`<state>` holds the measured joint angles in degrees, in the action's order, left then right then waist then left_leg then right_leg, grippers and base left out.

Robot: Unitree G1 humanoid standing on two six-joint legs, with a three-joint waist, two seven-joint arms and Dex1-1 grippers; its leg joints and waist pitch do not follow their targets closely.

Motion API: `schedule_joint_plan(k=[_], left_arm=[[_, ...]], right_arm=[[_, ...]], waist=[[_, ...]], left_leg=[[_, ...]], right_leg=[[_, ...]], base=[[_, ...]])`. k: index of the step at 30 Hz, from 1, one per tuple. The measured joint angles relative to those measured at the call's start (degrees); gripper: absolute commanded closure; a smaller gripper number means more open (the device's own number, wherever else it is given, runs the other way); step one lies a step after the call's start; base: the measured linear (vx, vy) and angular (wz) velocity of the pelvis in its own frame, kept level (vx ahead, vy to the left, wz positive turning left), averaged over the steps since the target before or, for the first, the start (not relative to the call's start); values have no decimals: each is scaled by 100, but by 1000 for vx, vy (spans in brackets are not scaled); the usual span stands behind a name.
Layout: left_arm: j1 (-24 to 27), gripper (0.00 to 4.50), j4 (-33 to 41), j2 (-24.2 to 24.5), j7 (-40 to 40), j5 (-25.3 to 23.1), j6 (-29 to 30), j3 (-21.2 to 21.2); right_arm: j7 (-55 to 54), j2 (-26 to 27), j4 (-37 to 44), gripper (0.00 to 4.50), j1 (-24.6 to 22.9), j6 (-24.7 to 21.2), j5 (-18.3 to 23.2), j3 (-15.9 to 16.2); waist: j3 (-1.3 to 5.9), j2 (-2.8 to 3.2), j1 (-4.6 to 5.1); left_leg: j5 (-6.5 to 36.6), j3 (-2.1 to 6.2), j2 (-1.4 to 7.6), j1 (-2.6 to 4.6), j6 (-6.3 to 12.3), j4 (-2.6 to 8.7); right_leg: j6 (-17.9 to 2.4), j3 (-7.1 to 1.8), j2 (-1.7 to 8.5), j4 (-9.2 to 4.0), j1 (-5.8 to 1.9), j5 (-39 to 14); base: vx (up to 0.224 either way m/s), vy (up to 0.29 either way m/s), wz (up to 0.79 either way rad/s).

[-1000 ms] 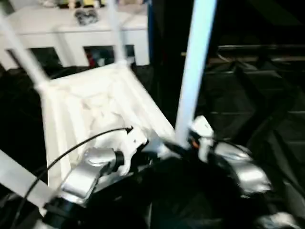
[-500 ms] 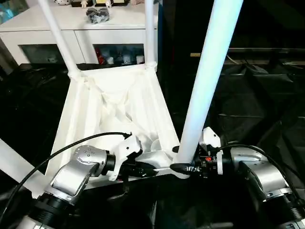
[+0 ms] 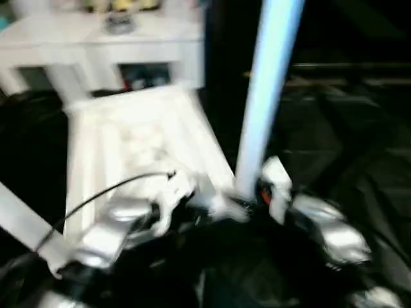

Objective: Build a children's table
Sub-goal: Rotate leg to tighten

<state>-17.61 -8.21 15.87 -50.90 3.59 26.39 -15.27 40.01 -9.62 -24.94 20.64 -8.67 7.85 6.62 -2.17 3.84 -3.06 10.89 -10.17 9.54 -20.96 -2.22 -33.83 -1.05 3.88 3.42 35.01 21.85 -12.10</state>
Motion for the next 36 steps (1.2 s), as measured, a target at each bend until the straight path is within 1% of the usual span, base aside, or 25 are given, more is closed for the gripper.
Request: schedule_joint_plan(k=[3, 4, 5, 7, 8, 9, 11, 13, 17, 18, 21, 25, 27, 29, 31, 36], left_arm=[[-2, 450, -6, -245, 389, -119, 113, 54], [-1, 450, -5, -289, 439, -123, 147, 57], [-1, 450, -3, -312, 457, -123, 168, 58], [-1, 450, 8, -341, 469, -123, 194, 63], [-1, 450, 13, -345, 469, -123, 195, 61], [-1, 450, 18, -348, 466, -123, 194, 55], [-1, 450, 42, -330, 405, -121, 194, 43], [-1, 450, 77, -258, 221, -97, 190, 24], [6, 450, 95, -134, -109, -39, 118, -35], [5, 450, 94, -72, -222, 6, 89, -45], [5, 450, 94, 120, -651, 127, -19, -148], [5, 450, 85, 271, -1069, 185, -89, -223], [5, 450, 78, 390, -1252, 238, -147, -258], [5, 450, 75, 462, -1381, 272, -158, -265], [9, 450, 76, 578, -1536, 338, -175, -270], [29, 450, 101, 612, -1613, 351, -184, -269]], right_arm=[[-628, 271, -198, 194, 160, 11, -199, -79], [-677, 284, -222, 159, 164, 27, -219, -82], [-687, 285, -222, 159, 163, 40, -235, -84], [-669, 285, -214, 121, 163, 51, -256, -109], [-656, 286, -218, 121, 166, 52, -272, -109], [-646, 285, -220, 108, 167, 67, -289, -108], [-484, 245, -231, 108, 154, 186, -320, -88], [-66, 24, -189, 108, 99, 329, -301, -3], [543, -255, 6, 108, -30, 388, -210, 55], [802, -401, 108, 108, -68, 326, -118, 93], [1749, -944, 558, 108, -296, 55, 160, 187], [2386, -1237, 800, 108, -390, -141, 342, 297], [2608, -1319, 921, 139, -450, -221, 396, 332], [2703, -1356, 953, 143, -471, -265, 443, 336], [2804, -1404, 1070, 169, -513, -363, 530, 394], [2874, -1430, 1143, 190, -530, -447, 553, 409]], waist=[[12, 17, 48], [18, 25, 48], [24, 33, 47], [27, 38, 40], [28, 39, 37], [28, 41, 33], [30, 45, 15], [27, 42, -17], [25, 46, -65], [21, 51, -88], [17, 58, -221], [12, 60, -262], [9, 59, -265], [8, 56, -271], [6, 53, -277], [2, 47, -292]], left_leg=[[0, 0, -1, -5, 0, 3], [0, 0, -1, -4, 0, 3], [0, 0, -2, -4, 0, 3], [0, -1, -2, -4, 0, 4], [0, -1, -2, -4, 0, 5], [1, -1, -3, -5, 0, 5], [1, 0, -3, -5, 0, 5], [2, 0, -2, -9, 2, 7], [3, 1, -1, -15, 5, 15], [3, 1, -1, -18, 6, 14], [2, -2, 0, -24, 9, 12], [1, -4, 3, -27, 7, 6], [1, -4, 3, -28, 7, 5], [1, -4, 3, -30, 7, 4], [1, -4, 4, -33, 7, 4], [1, -4, 4, -42, 7, -1]], right_leg=[[-1, -1, 0, 0, -3, 1], [0, -1, 0, 0, -5, 1], [1, -3, 0, -1, -6, 0], [-1, -3, 0, -2, -6, 1], [-1, -3, 0, -3, -5, 1], [-4, -3, 0, -3, -2, 3], [-6, -3, 0, -3, 4, 4], [-13, -2, 0, -4, 10, 8], [-7, 2, 0, -6, 12, 2], [-7, 3, 0, -7, 13, 2], [-5, 1, 1, -10, 10, -1], [-5, 0, 1, -5, 8, 0], [-5, 0, 1, -5, 8, 0], [-5, 0, 1, -5, 8, 0], [-5, 0, 1, -5, 9, 0], [-4, 0, 1, -7, 10, -1]], base=[[0, 0, 0], [0, 0, 0], [0, 0, 0], [0, 0, 0], [0, 0, 0], [0, 0, 0], [0, 0, 0], [0, 0, 0], [0, 0, 0], [0, 0, 0], [0, 0, 0], [0, 0, 0], [0, 0, 0], [0, 0, 0], [0, 0, 0], [0, 0, 0]])
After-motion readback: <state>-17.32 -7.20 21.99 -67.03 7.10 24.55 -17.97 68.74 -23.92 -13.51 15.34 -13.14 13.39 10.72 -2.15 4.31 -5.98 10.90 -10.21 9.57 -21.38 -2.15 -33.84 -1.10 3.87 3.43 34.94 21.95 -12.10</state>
